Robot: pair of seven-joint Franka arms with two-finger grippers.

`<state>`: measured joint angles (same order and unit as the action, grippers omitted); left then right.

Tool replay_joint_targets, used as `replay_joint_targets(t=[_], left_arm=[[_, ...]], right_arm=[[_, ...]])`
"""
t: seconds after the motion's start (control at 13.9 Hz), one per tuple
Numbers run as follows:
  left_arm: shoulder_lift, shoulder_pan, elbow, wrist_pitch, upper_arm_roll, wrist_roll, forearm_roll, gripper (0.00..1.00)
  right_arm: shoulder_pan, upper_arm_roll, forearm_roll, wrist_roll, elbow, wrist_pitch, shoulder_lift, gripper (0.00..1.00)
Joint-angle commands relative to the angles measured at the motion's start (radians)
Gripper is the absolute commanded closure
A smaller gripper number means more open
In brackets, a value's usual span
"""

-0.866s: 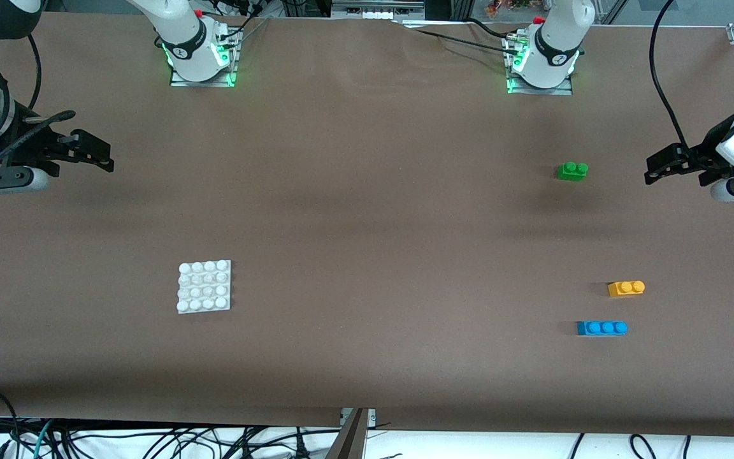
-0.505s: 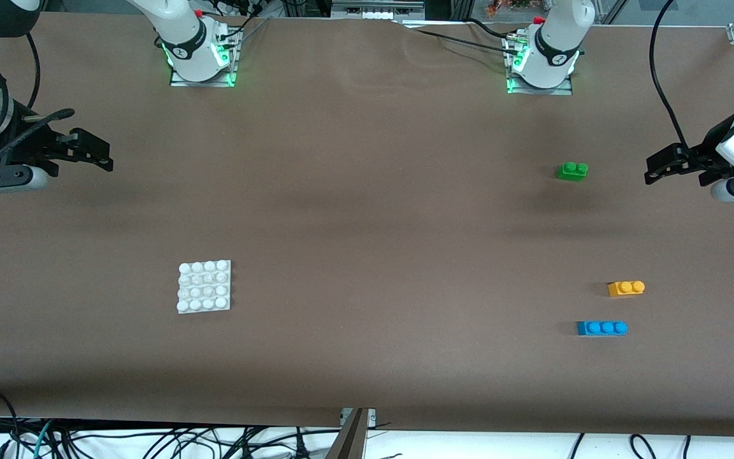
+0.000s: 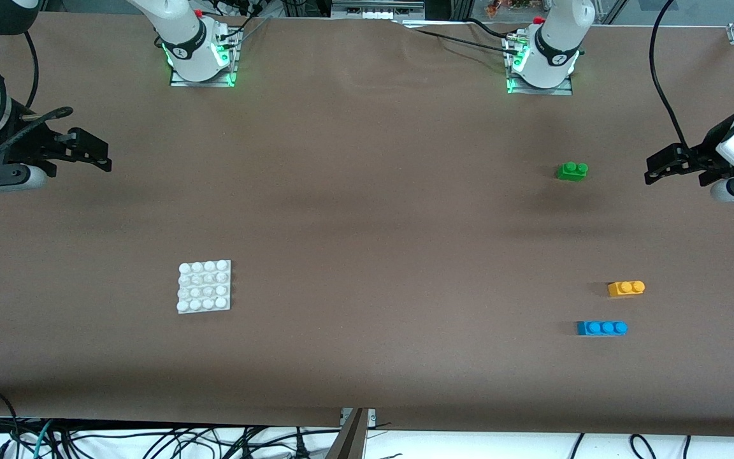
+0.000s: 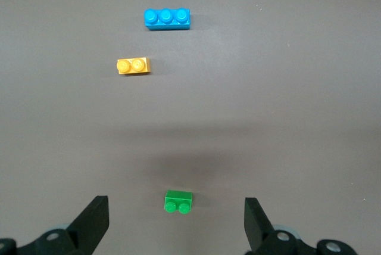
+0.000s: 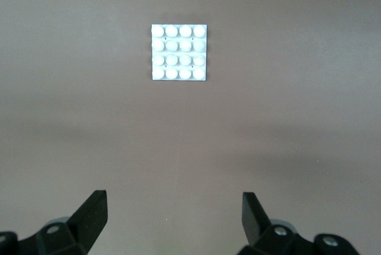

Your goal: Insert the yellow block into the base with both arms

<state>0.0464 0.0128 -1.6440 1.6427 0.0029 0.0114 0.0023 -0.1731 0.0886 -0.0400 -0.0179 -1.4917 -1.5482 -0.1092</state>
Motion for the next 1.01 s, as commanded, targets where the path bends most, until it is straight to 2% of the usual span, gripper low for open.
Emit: replay_joint_targets(t=[0.0, 0.94], left_arm=[[0.009, 0.004, 0.024, -0.011, 0.000, 0.007, -0.011, 0.00], [0.009, 0.004, 0.024, -0.012, 0.000, 0.007, -0.011, 0.00]], right_arm=[[0.009, -0.012, 0.015, -0.005, -0.004, 0.003, 0.017, 0.00], [0.009, -0.010, 0.015, 0.001, -0.012, -0.007, 0.016, 0.00]])
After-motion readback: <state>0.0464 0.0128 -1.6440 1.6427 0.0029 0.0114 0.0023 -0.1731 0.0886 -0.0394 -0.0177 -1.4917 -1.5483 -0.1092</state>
